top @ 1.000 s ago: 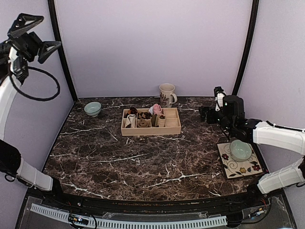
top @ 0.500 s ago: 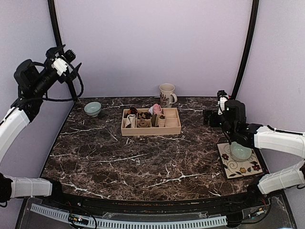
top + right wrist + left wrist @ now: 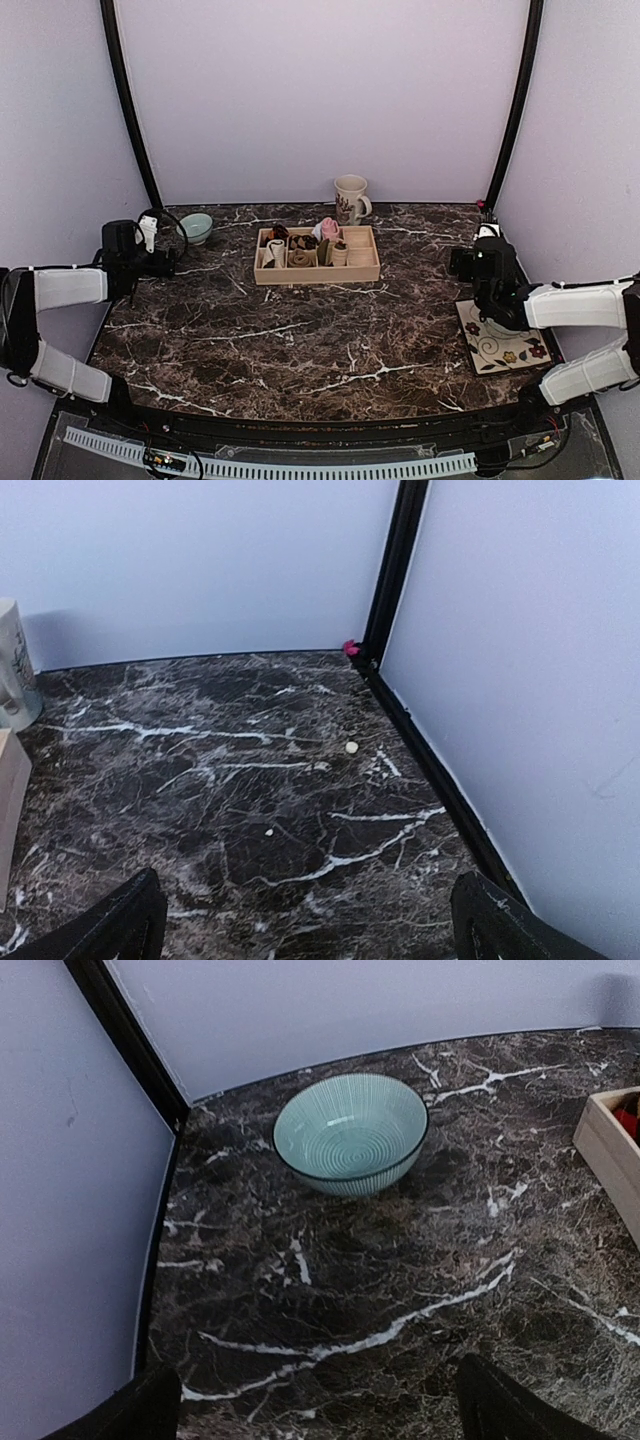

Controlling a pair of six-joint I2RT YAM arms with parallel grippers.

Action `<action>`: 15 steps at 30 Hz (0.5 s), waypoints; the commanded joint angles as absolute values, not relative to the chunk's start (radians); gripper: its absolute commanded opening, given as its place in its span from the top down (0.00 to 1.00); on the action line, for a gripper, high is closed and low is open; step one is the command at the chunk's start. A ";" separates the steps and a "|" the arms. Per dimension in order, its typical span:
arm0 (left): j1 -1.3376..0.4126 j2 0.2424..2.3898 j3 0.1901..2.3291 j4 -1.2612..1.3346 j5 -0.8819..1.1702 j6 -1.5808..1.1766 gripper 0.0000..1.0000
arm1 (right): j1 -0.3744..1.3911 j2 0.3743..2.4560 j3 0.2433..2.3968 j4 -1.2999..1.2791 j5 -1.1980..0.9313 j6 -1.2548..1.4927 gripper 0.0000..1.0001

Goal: Roll the socks
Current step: Reset both arms

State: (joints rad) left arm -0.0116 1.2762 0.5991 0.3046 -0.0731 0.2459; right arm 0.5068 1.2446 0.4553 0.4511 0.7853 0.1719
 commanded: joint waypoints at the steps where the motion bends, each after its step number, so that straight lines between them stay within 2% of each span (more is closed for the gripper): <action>1: 0.003 1.369 0.469 0.682 -0.085 0.085 0.01 | 0.459 1.197 0.401 0.596 0.869 0.114 0.01; 8: 0.004 1.518 0.369 1.018 -0.121 0.036 0.01 | 0.325 1.169 0.276 0.833 0.783 0.067 0.01; 11: 0.001 1.521 0.314 1.115 -0.082 0.050 0.01 | 0.261 1.219 0.215 0.993 0.708 0.049 0.01; 13: 0.001 1.574 0.230 1.344 -0.085 0.063 0.01 | 0.226 1.277 0.186 1.114 0.648 0.013 0.01; 15: -0.016 1.558 0.179 1.409 -0.053 0.090 0.01 | 0.173 1.338 0.175 1.201 0.554 0.000 0.01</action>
